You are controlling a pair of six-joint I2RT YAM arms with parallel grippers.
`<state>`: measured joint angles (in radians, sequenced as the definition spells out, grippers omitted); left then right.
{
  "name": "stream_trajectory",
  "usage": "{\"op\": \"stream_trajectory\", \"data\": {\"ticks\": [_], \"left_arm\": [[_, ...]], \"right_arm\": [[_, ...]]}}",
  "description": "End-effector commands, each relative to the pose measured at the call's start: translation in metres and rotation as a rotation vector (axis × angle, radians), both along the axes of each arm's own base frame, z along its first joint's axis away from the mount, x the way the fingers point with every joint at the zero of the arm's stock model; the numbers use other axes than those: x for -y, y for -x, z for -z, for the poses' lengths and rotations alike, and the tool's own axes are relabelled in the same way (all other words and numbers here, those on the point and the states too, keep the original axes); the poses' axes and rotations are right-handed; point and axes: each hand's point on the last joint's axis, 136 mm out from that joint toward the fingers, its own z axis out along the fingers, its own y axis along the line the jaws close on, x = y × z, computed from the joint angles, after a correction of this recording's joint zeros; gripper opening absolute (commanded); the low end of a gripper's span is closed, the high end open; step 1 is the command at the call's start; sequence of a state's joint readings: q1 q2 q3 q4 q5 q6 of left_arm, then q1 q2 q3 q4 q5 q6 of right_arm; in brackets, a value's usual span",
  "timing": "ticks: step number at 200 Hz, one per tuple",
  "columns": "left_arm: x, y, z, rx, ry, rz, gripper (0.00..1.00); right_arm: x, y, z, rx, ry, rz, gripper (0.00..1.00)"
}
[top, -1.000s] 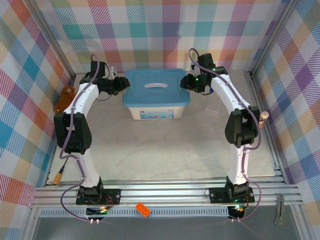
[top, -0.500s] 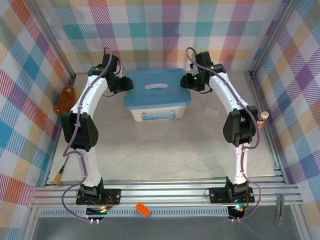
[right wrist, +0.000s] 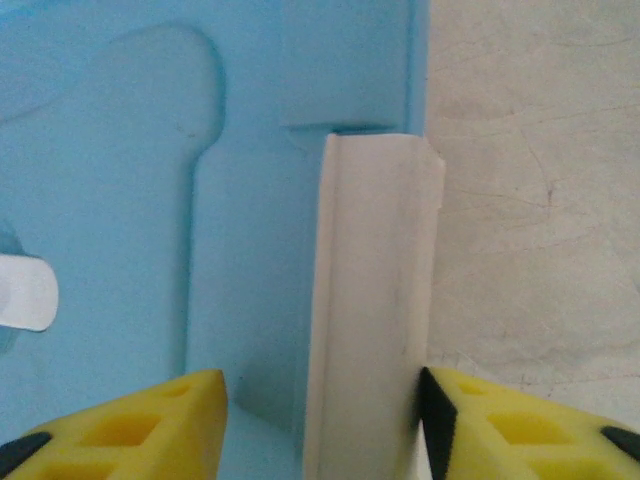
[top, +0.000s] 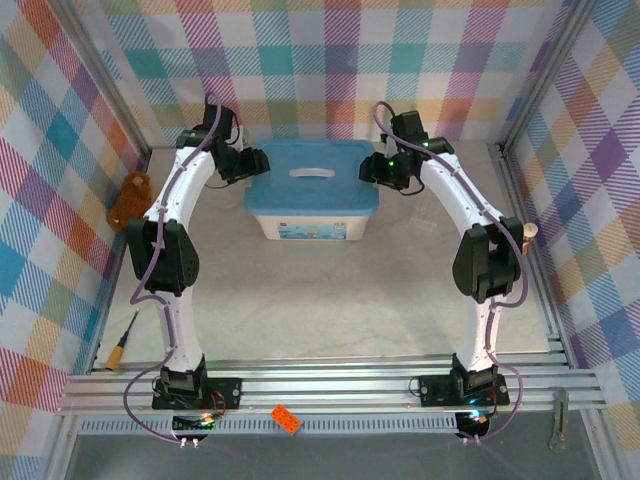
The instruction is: Organize the chemistry lab equipment
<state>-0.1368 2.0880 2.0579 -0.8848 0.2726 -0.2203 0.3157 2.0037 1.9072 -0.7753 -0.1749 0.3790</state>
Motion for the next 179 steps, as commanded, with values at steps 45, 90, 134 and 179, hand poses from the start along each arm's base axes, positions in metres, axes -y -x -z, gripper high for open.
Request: {"op": "stream_trajectory", "data": {"ticks": [45,90,134,179], "left_arm": [[-0.016,0.022,-0.045,0.094,0.044,-0.079,0.76],[-0.048,0.049,-0.098,0.272,-0.002,-0.162,0.95],[-0.058,0.094,-0.103,0.375,-0.026,-0.181,1.00],[-0.067,0.137,-0.088,0.426,-0.076,-0.184,1.00]], "right_arm": [[0.001,0.009,-0.062,0.117,-0.020,-0.027,0.81],[0.029,0.040,-0.098,0.219,0.035,0.021,0.92],[0.059,0.092,-0.083,0.260,0.110,0.036,0.96],[0.098,0.155,-0.034,0.235,0.186,0.115,0.97]]}}
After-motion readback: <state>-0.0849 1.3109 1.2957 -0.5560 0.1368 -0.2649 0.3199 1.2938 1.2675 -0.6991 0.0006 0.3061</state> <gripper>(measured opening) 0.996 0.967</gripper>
